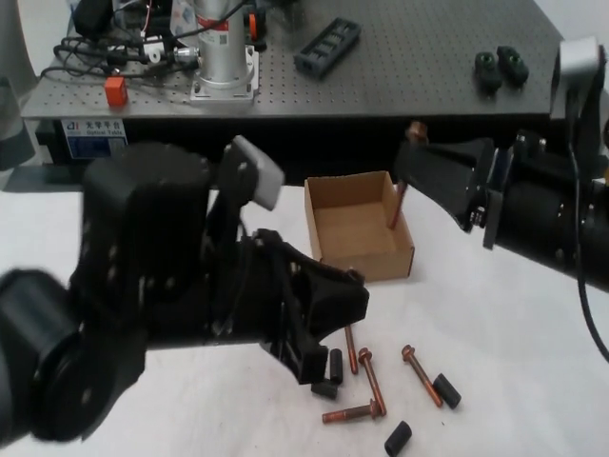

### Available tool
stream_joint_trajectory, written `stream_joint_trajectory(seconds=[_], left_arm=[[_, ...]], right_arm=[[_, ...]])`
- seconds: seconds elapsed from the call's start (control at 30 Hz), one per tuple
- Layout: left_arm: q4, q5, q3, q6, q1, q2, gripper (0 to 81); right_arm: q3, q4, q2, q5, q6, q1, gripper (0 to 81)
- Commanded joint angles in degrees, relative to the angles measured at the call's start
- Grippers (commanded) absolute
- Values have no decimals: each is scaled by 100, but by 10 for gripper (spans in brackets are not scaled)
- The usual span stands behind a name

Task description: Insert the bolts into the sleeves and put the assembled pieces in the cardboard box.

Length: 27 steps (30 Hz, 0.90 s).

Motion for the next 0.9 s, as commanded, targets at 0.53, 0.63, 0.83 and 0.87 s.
stream_joint_trajectory(seconds=[0.53,0.63,0.83,0.87], left_arm=[[-441,512,13,-503,-6,-94,6],[-441,512,13,-577,-6,-94,6],[-441,512,13,-721,-6,-94,6],[-441,512,13,-663,-6,-94,6]], right_arm=[[-15,532,-54,-648,-418,152,17],[-15,616,-54,-813,-570,152,17],[-15,746,-54,-1468,-1050,152,17],[-15,811,-54,-1522,-1116,152,17]])
